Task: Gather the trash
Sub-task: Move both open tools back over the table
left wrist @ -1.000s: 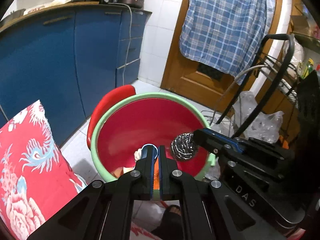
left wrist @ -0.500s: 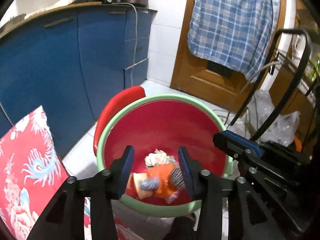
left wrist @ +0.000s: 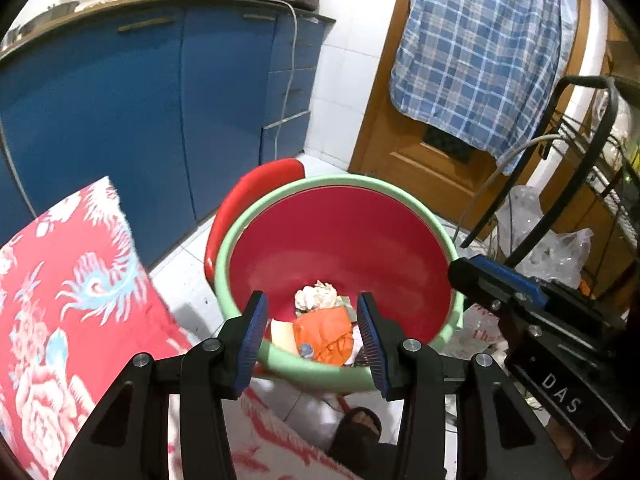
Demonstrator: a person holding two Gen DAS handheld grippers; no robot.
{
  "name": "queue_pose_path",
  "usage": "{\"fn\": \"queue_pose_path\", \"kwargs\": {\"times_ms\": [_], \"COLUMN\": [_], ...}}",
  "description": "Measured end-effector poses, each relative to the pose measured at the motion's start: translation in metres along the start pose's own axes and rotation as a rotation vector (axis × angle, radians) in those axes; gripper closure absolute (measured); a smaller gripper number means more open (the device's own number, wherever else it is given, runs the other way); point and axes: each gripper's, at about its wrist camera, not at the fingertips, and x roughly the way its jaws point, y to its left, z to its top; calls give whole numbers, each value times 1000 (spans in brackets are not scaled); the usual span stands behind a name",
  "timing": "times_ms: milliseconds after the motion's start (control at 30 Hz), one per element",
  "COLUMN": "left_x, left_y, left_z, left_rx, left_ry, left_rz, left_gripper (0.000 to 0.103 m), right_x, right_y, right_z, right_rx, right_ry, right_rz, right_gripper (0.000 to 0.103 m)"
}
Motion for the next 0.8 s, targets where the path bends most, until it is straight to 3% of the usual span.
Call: {"fn": "queue_pose_path", "kwargs": {"times_ms": [200, 800], "left_x": [-31, -115], "left_y": [11, 86], "left_z": [-8, -45], "left_rx": [-13, -82], "left_ry": [-37, -120], "left_rz": [30, 215], "left_gripper": [56, 56], "right_x": [-12, -21], "right_y": [23, 130], "right_z": [-9, -25], "right_rx": [-20, -171], "right_ry": [12, 15], "right_rz": [48, 201], "right_gripper": [79, 79]}}
